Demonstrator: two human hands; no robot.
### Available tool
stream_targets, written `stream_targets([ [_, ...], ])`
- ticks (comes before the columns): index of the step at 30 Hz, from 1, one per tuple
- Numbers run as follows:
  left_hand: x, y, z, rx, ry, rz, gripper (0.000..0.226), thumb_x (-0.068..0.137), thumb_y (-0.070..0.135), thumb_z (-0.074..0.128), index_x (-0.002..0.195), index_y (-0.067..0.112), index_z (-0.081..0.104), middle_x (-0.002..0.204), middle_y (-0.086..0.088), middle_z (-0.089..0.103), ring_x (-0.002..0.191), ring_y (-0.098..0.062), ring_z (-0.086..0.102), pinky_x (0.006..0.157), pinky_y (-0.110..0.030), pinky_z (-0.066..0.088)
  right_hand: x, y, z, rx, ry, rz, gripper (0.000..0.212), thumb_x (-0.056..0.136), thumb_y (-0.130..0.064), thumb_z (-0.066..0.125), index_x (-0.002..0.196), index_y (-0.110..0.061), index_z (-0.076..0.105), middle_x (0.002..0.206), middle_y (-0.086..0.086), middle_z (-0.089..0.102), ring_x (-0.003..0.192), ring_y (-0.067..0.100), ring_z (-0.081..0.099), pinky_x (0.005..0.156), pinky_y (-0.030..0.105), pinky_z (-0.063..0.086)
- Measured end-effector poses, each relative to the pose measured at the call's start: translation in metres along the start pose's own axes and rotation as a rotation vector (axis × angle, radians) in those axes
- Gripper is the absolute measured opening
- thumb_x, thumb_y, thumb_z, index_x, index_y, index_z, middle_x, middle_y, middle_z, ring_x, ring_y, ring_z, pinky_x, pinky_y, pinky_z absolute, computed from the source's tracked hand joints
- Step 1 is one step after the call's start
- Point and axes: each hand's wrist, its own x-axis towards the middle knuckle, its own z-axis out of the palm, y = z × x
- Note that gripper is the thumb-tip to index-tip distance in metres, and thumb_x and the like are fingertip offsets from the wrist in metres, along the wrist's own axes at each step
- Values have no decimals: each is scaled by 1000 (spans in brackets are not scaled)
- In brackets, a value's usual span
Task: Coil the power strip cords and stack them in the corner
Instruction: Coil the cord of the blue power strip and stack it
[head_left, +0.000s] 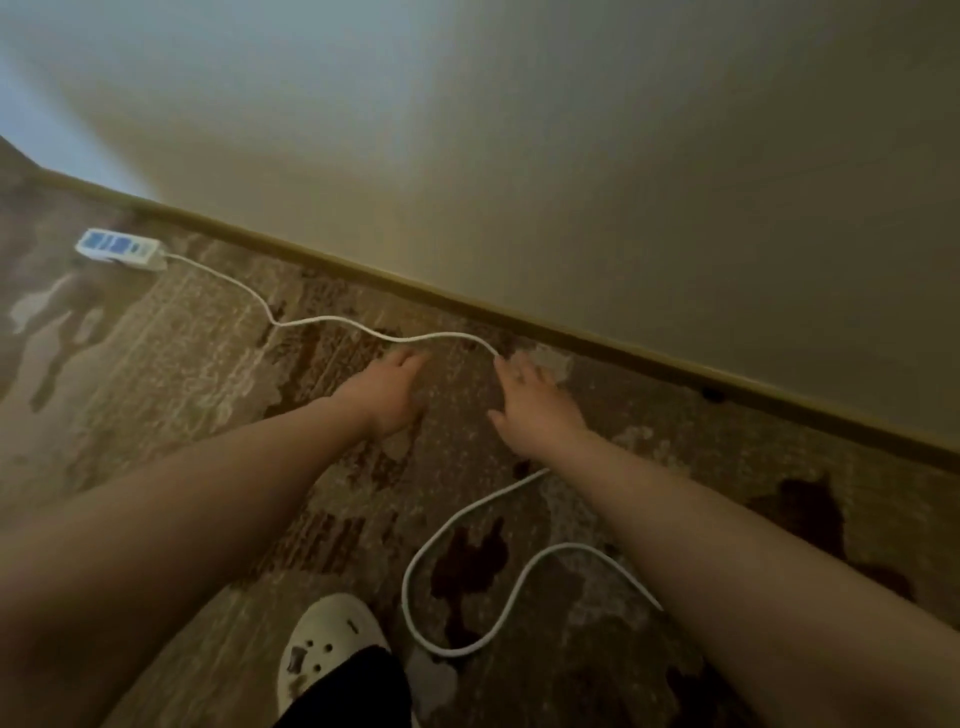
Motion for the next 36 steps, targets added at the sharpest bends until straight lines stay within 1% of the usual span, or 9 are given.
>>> stream_targets([
  [4, 31, -24, -7, -65, 84, 27, 70, 92, 28, 50, 150, 20, 12, 157, -9, 15, 139, -36, 24, 111, -45, 30, 39, -13, 16, 54, 26, 176, 76, 100, -43, 47, 159, -17, 6, 162, 15, 19, 144, 38, 26, 114, 49, 27],
  [7, 56, -35, -5, -24, 70, 58, 69, 93, 34, 49, 150, 21, 12, 157, -9, 16, 141, -36, 21, 113, -48, 26, 51, -16, 24, 51, 124, 200, 53, 103, -36, 44, 150, -15, 32, 146, 17, 42, 129, 36, 45, 101, 44, 40],
  [10, 71, -46, -3, 58, 77, 67, 65, 93, 39, 46, 149, 23, 18, 154, -9, 25, 138, -37, 26, 113, -49, 24, 47, -13, 30, 107, 258, 146, 30, 105, -35, 39, 118, -15, 58, 117, 12, 59, 103, 33, 60, 78, 39, 46],
  [16, 60, -69, -2, 80, 104, 285, 25, 95, 40, 45, 107, 27, 63, 104, -8, 67, 99, -33, 60, 84, -40, 45, 13, 17, 11, 216, 400, 89, 23, 102, -41, 43, 87, -28, 53, 87, 10, 68, 83, 35, 64, 60, 35, 37],
  [22, 32, -53, -11, -159, 75, 115, 27, 97, 40, 43, 97, 24, 64, 87, -7, 65, 83, -28, 61, 69, -32, 43, -42, 91, 7, 254, 305, 296, 25, 103, -40, 43, 87, -24, 54, 92, 9, 68, 90, 33, 64, 66, 36, 44],
  [24, 32, -3, -17, -246, 125, 190, 27, 97, 36, 45, 90, 18, 64, 82, -6, 63, 81, -25, 60, 68, -29, 40, -60, 110, 4, 339, 268, 356, 19, 100, -39, 47, 99, -26, 61, 95, 5, 69, 89, 28, 64, 74, 37, 49],
  [28, 34, 112, -36, -284, 105, 379, 29, 98, 33, 44, 90, 15, 65, 83, -5, 63, 85, -25, 59, 70, -28, 40, -96, 140, -27, 724, 463, 370, 33, 95, -28, 58, 128, -26, 57, 95, -2, 64, 89, 19, 62, 77, 33, 47],
  [32, 34, 183, -40, -240, 36, 509, 34, 100, 32, 40, 101, 10, 66, 99, -13, 67, 92, -28, 60, 69, -28, 36, -136, 166, -56, 972, 568, 271, 24, 96, -20, 63, 120, -19, 59, 90, 3, 68, 82, 17, 63, 79, 33, 48],
  [36, 44, 200, -19, -235, -34, 521, 32, 100, 29, 39, 110, 11, 63, 110, -11, 65, 100, -26, 58, 59, -21, 24, -163, 182, -54, 1142, 644, 294, 38, 97, -25, 60, 131, -8, 55, 85, 5, 65, 72, 22, 62, 66, 31, 52],
])
